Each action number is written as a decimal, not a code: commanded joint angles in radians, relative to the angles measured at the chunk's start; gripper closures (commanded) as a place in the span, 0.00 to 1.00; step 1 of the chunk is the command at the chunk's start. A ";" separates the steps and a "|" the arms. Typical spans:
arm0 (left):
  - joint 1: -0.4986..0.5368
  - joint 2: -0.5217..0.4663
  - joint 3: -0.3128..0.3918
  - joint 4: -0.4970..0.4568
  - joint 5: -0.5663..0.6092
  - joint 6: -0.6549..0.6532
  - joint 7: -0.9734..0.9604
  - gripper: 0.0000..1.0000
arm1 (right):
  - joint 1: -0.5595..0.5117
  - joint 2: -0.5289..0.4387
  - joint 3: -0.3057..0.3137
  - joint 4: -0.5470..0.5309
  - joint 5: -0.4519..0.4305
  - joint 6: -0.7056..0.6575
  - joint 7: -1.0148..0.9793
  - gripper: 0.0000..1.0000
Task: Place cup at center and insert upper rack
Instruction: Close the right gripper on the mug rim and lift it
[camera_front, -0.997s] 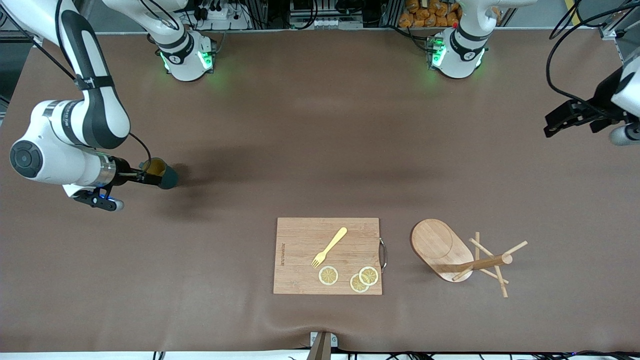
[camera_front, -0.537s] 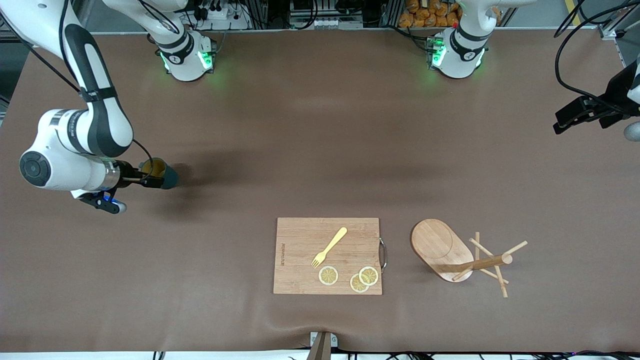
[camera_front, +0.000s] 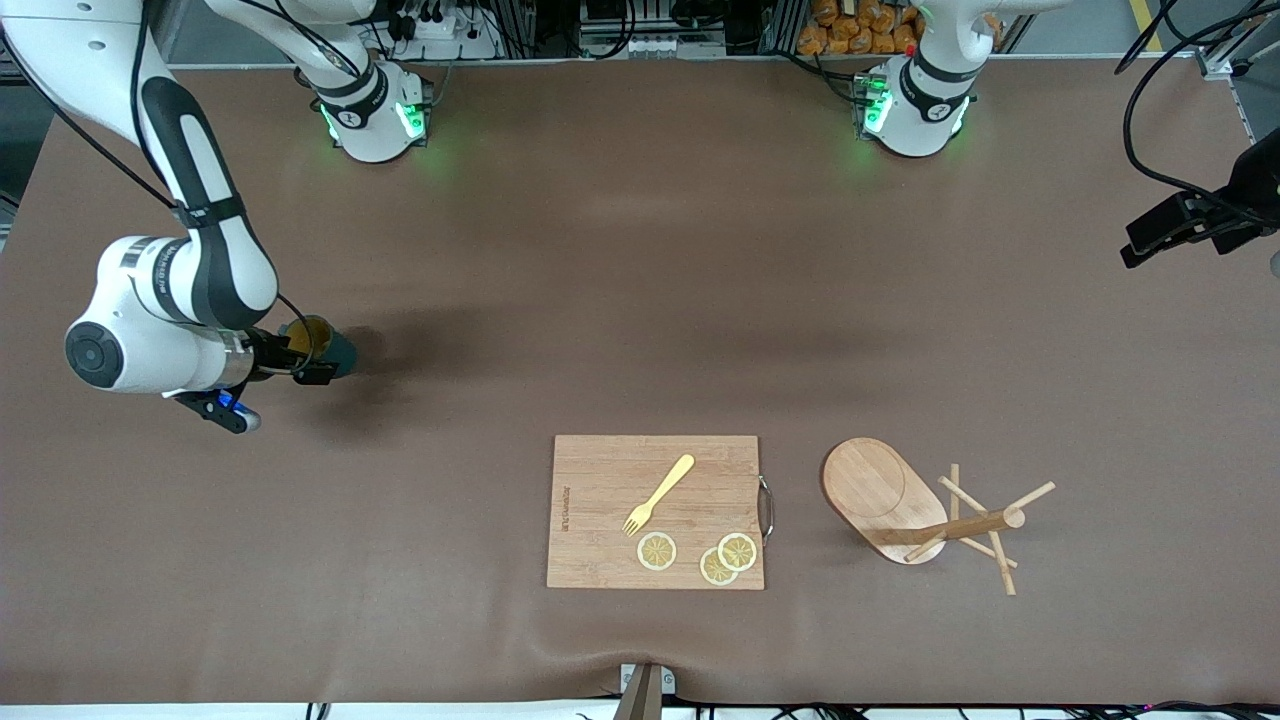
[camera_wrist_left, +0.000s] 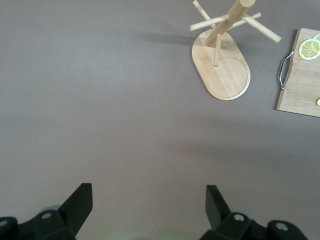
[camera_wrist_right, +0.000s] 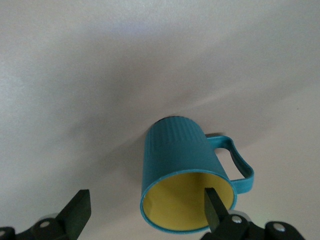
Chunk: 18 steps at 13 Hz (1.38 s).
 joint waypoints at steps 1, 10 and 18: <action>0.006 -0.006 -0.006 0.017 -0.003 -0.021 -0.012 0.00 | -0.001 0.021 0.003 -0.001 0.010 0.015 0.030 0.00; 0.004 -0.008 -0.012 0.017 -0.001 -0.023 -0.015 0.00 | 0.011 0.024 0.005 -0.036 0.030 0.060 0.056 0.87; -0.005 -0.003 -0.014 0.012 0.000 -0.021 -0.018 0.00 | 0.075 -0.045 0.008 -0.025 0.030 0.031 0.131 1.00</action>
